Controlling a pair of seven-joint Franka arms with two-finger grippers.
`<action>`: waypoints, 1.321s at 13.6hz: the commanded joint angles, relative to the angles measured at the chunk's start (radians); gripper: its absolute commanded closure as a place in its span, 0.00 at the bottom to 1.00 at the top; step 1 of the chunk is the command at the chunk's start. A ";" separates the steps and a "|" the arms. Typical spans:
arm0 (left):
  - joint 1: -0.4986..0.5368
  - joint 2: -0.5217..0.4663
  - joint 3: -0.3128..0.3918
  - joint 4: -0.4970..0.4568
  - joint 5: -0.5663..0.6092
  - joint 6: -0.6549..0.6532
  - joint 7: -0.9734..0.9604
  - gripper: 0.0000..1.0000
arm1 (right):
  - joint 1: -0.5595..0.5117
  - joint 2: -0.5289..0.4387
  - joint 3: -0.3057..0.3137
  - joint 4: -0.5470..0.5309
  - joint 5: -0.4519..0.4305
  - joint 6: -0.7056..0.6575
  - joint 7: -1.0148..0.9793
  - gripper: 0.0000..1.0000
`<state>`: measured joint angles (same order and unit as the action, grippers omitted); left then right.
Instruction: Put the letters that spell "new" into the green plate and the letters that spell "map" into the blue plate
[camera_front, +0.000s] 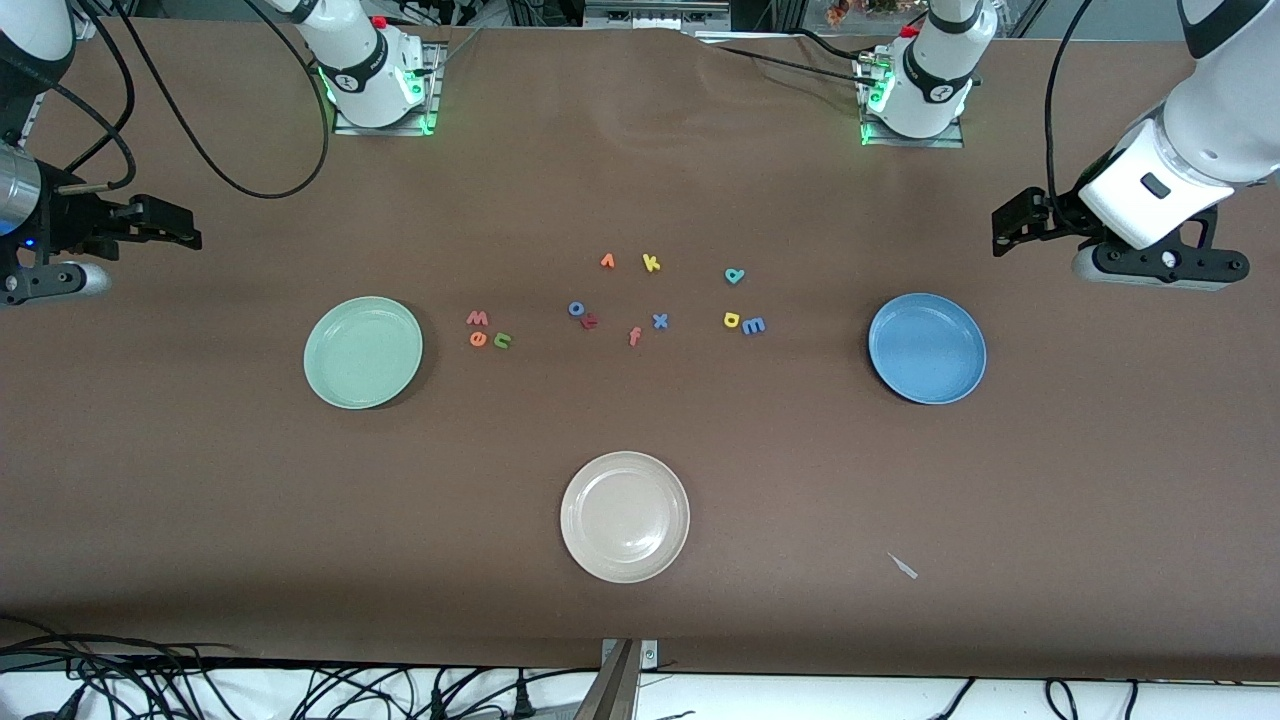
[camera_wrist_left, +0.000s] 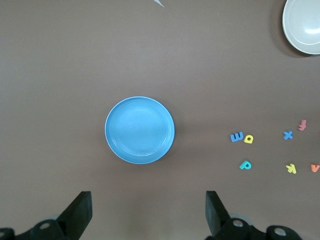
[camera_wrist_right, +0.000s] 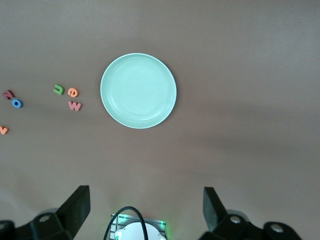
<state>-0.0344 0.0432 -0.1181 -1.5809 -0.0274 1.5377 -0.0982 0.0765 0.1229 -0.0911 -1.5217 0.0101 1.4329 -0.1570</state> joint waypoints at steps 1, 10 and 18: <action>-0.007 -0.017 -0.002 -0.005 0.024 -0.010 0.009 0.00 | -0.001 -0.005 -0.001 -0.002 0.018 -0.012 0.008 0.00; -0.007 -0.014 -0.005 0.009 0.023 -0.010 0.006 0.00 | -0.004 -0.003 -0.004 -0.005 0.019 -0.008 0.008 0.00; -0.009 -0.014 -0.002 0.010 0.023 -0.010 0.008 0.00 | -0.004 -0.003 -0.004 -0.006 0.018 -0.011 0.007 0.00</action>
<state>-0.0380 0.0428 -0.1208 -1.5757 -0.0274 1.5377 -0.0982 0.0751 0.1246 -0.0936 -1.5247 0.0101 1.4310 -0.1570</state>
